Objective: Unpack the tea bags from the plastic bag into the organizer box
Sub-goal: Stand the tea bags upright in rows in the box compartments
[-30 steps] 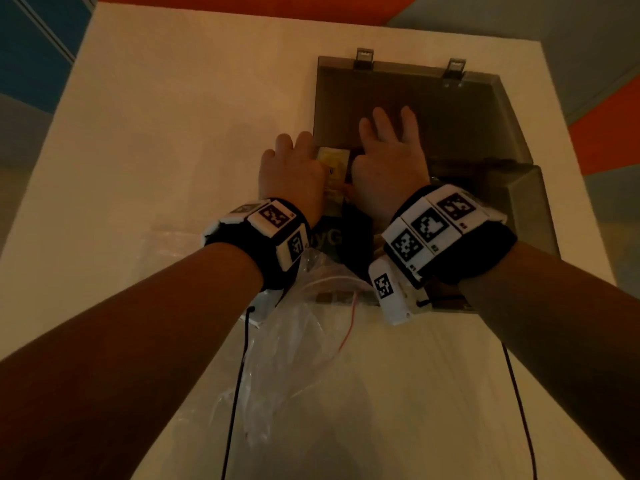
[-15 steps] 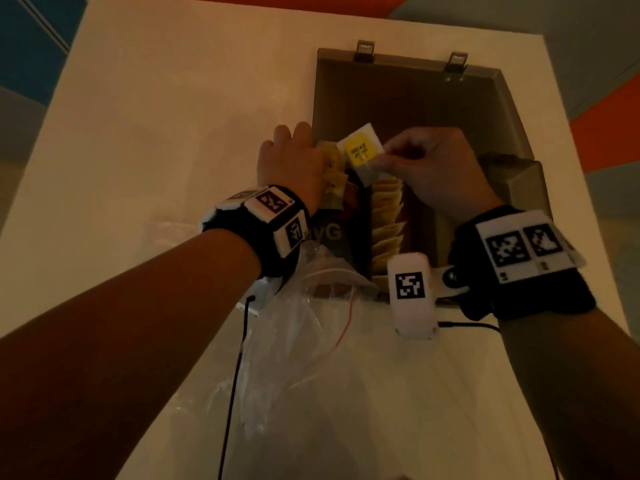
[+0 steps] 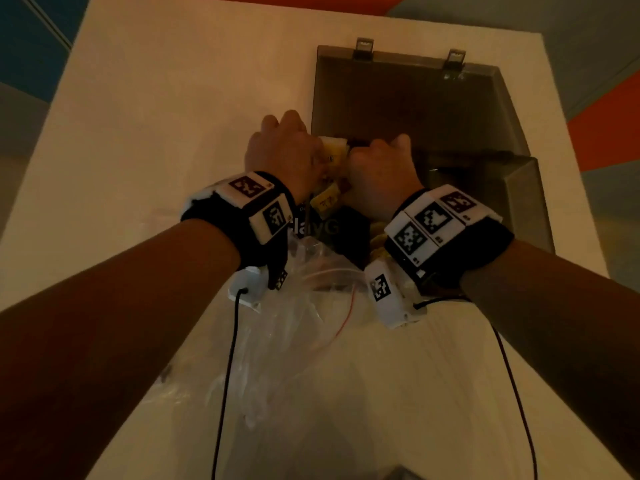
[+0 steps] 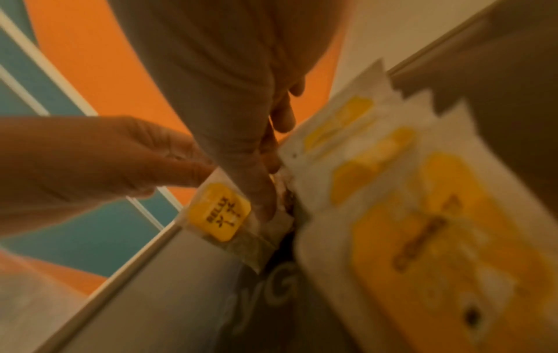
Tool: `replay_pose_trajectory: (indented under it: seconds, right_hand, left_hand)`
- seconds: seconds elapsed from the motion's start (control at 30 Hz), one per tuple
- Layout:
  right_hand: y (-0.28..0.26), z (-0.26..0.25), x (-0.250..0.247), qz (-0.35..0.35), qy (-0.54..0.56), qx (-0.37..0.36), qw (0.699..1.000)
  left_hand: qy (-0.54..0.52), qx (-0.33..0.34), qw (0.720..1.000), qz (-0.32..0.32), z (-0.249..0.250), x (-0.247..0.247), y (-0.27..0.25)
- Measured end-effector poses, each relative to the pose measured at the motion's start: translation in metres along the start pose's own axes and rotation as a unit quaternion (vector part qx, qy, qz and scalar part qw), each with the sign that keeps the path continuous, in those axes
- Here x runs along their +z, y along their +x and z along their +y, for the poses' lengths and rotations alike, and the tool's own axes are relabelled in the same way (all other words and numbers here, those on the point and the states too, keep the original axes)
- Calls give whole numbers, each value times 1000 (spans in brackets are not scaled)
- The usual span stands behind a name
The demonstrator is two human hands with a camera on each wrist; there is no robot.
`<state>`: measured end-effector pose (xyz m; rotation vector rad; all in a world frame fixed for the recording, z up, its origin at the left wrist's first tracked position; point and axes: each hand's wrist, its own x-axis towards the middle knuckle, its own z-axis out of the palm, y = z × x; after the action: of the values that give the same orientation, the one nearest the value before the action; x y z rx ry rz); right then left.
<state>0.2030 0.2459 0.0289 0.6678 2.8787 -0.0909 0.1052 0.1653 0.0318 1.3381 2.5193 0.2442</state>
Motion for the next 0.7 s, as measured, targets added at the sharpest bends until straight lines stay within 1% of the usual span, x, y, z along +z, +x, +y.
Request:
replay_pose_trajectory:
  seconds: [0.1, 0.17, 0.2, 0.27, 0.3, 0.33, 0.4, 0.5, 0.57, 0.63, 0.7]
  right_hand:
    - [0, -2, -2, -14, -43, -16, 999]
    - [-4, 2, -6, -23, -69, -7, 997]
    - [-8, 5, -10, -17, -57, 5, 998]
    - [-16, 12, -17, 1, 13, 42, 999]
    - [-20, 15, -19, 8, 45, 48, 998]
    - [-23, 15, -20, 7, 56, 42, 997]
    - [-27, 11, -20, -21, 33, 9, 999]
    - [-20, -1, -11, -64, -48, -39, 996]
    - [-11, -9, -6, -62, -95, -64, 991]
    - [-2, -13, -5, -52, -90, -54, 993]
    - [6, -15, -5, -38, -62, -31, 997]
  left_hand:
    - [-45, -10, 998, 39, -6, -4, -5]
    - [-84, -23, 995, 55, -12, -9, -10]
    - [-101, -30, 992, 62, -15, -12, -12]
    - [-136, -38, 986, 87, -23, -18, -18]
    - [-153, -42, 982, 100, -26, -22, -22]
    - [-167, -46, 979, 108, -29, -25, -26]
    - [-181, -45, 975, 118, -33, -30, -36]
    - [-194, -47, 972, 126, -37, -35, -51]
    - [-208, -56, 967, 135, -40, -34, -58]
    - [-216, -61, 963, 147, -42, -33, -62]
    - [-219, -62, 961, 154, -45, -33, -66]
